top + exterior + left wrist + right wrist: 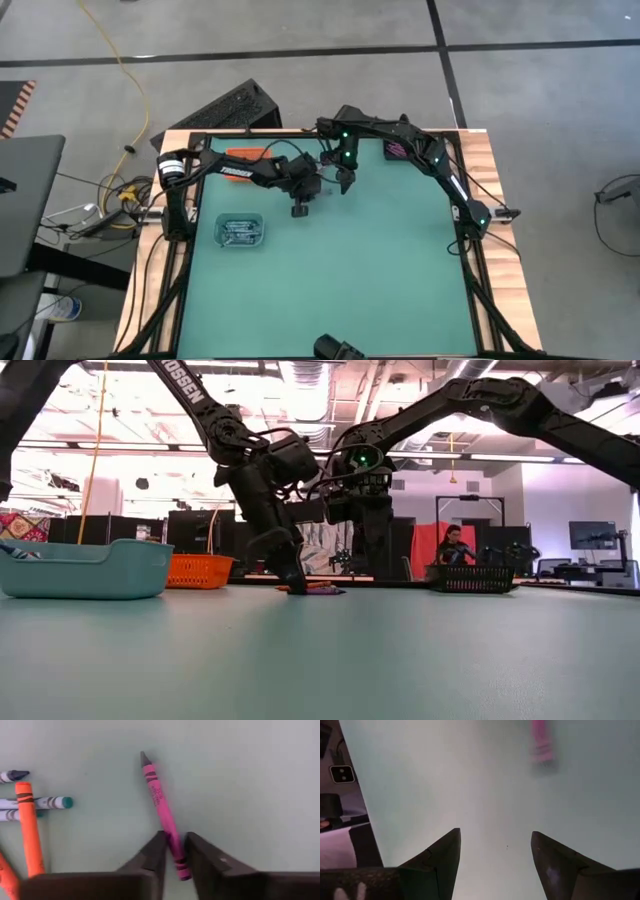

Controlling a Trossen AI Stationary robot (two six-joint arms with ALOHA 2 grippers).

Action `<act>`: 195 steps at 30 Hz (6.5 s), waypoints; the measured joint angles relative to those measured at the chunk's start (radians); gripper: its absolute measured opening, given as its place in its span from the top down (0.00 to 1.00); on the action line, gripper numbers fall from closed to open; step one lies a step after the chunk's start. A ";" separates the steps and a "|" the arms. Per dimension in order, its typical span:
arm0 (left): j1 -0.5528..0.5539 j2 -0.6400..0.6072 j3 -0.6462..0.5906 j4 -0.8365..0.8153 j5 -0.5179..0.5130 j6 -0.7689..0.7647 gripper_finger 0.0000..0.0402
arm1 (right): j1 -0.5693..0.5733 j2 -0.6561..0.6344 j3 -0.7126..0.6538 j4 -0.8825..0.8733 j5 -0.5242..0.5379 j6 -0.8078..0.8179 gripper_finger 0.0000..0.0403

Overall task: Sort crayons
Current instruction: Put the purple crayon into the black basket, then put the orange crayon into the orange basket

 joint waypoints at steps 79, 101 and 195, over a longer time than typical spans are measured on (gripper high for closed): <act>-0.091 -0.705 -0.005 0.622 0.166 0.050 1.00 | 0.284 -0.690 0.000 0.942 -0.005 -0.096 0.43; -0.092 -0.691 -0.004 0.647 0.217 0.129 1.00 | 0.285 -0.689 0.000 0.964 -0.094 -0.100 0.93; -0.070 -0.416 -0.148 0.174 -0.129 -0.046 0.57 | -0.267 -0.685 -0.713 0.628 0.272 0.029 0.59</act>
